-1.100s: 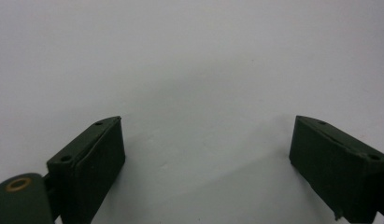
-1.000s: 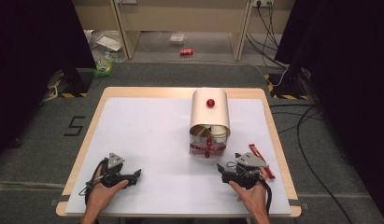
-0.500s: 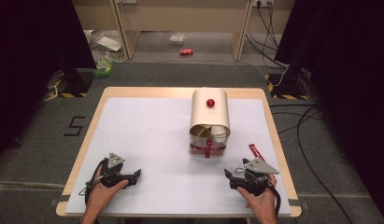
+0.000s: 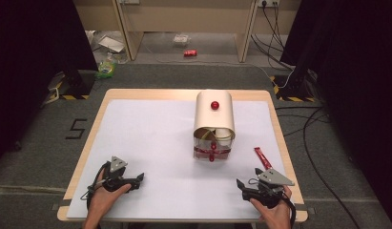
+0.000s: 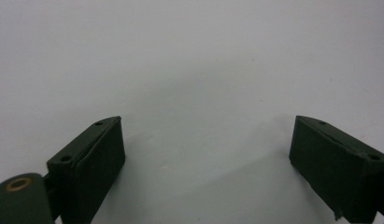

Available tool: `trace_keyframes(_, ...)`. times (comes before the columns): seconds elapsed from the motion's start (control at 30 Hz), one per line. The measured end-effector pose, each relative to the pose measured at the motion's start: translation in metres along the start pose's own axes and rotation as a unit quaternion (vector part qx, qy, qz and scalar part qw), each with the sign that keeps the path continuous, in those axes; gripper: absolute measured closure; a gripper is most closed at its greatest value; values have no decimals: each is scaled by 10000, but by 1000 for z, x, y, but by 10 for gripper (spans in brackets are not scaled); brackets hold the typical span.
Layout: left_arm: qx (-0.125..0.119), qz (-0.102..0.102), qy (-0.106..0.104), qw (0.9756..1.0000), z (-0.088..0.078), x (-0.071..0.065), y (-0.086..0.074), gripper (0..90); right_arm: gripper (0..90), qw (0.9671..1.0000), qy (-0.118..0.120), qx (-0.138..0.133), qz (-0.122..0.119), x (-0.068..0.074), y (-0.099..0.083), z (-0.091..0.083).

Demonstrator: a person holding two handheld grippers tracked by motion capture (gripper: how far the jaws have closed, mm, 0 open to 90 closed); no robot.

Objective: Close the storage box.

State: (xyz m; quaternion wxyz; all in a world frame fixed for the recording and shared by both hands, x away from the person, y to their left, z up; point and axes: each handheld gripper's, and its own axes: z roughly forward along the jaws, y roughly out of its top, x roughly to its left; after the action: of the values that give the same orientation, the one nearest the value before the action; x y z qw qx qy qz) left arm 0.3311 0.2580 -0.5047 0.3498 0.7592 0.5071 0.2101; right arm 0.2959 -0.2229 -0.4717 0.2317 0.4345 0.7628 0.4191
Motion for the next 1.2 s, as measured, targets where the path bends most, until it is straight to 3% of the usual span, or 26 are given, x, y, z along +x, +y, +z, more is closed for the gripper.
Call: trace_keyframes(1.2, -3, 5, 4, 10000, 0, 0, 0, 97, 193, 9982, 23, 590, -54, 1, -27, -27)
